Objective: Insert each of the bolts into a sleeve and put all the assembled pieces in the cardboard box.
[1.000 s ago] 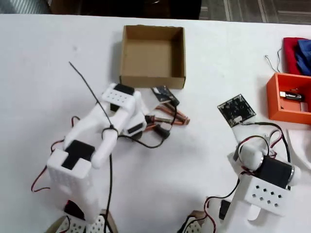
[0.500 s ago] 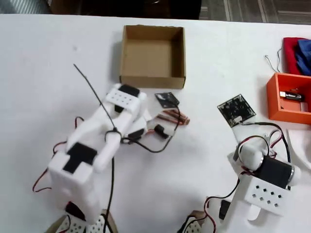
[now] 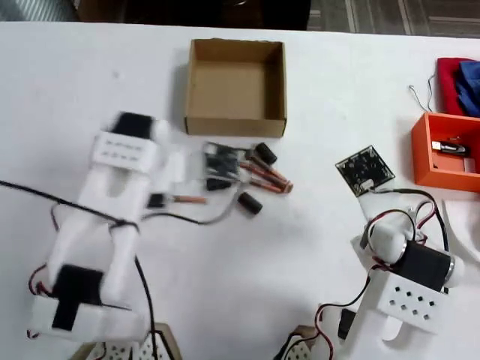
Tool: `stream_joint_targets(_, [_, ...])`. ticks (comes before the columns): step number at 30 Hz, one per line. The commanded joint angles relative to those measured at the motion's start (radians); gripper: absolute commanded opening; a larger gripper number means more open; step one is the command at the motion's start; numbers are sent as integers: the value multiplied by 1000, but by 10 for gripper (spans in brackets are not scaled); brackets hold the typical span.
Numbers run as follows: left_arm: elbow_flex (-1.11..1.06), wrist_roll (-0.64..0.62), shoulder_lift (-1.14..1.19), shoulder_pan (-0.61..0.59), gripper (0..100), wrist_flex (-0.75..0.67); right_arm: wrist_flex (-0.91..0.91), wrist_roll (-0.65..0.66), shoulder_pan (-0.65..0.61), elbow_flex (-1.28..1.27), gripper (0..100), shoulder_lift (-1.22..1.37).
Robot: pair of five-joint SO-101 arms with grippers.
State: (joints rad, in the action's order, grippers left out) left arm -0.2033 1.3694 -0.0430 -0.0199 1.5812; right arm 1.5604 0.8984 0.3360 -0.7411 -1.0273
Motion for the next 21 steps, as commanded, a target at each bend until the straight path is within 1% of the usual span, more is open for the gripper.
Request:
stream_joint_targets(1, [19,253,92,-127,26,-124,-4,-2,5,9,23,-24])
stream_joint_targets(7, [22,265,311,-265,31,-410,-4,-2,5,9,23,-24])
stream_joint_targets(10, [30,265,387,-305,32,-532,-4,-2,5,9,23,-24])
stream_joint_targets(19, [30,265,489,-315,32,-712,1,-2,5,9,23,-24])
stream_joint_targets(21, [30,265,496,-324,50,-749,2,-2,5,9,23,-24])
